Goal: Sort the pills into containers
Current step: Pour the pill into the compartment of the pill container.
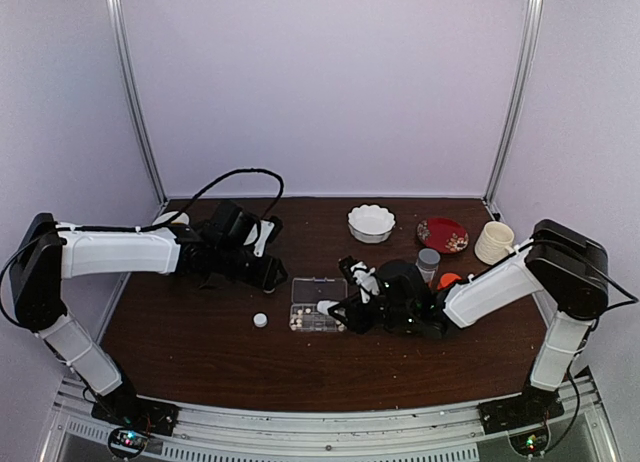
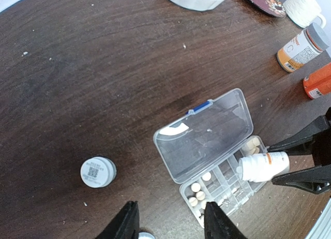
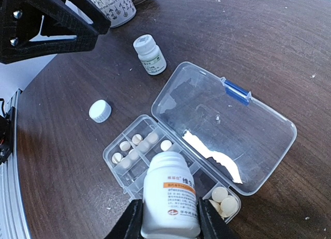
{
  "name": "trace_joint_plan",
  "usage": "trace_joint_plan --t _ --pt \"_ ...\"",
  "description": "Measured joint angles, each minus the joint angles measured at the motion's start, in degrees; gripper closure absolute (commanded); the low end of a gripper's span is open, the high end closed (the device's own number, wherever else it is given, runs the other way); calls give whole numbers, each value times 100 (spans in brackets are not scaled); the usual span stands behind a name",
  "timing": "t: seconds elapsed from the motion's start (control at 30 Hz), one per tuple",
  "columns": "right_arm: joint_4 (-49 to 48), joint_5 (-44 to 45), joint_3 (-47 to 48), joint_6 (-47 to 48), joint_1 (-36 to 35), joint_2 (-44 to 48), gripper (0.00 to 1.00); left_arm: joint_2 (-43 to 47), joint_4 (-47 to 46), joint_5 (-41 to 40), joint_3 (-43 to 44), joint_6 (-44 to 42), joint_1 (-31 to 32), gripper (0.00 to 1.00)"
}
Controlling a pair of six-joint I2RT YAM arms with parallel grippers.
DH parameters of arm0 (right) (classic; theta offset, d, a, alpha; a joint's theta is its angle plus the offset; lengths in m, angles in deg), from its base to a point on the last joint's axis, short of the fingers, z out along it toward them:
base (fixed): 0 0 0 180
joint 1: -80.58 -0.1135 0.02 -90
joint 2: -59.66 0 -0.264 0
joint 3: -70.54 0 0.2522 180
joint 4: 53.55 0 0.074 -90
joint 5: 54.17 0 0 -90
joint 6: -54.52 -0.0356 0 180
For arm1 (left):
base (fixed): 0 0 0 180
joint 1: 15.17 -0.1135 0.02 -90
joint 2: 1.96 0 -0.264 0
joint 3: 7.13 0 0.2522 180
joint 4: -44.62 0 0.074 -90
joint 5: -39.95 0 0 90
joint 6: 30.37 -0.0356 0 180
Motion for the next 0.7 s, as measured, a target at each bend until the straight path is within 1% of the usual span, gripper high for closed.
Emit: trace_joint_plan --t 0.7 --pt "114 -7 28 74 0 92 97 39 63 -15 -2 -37 0 54"
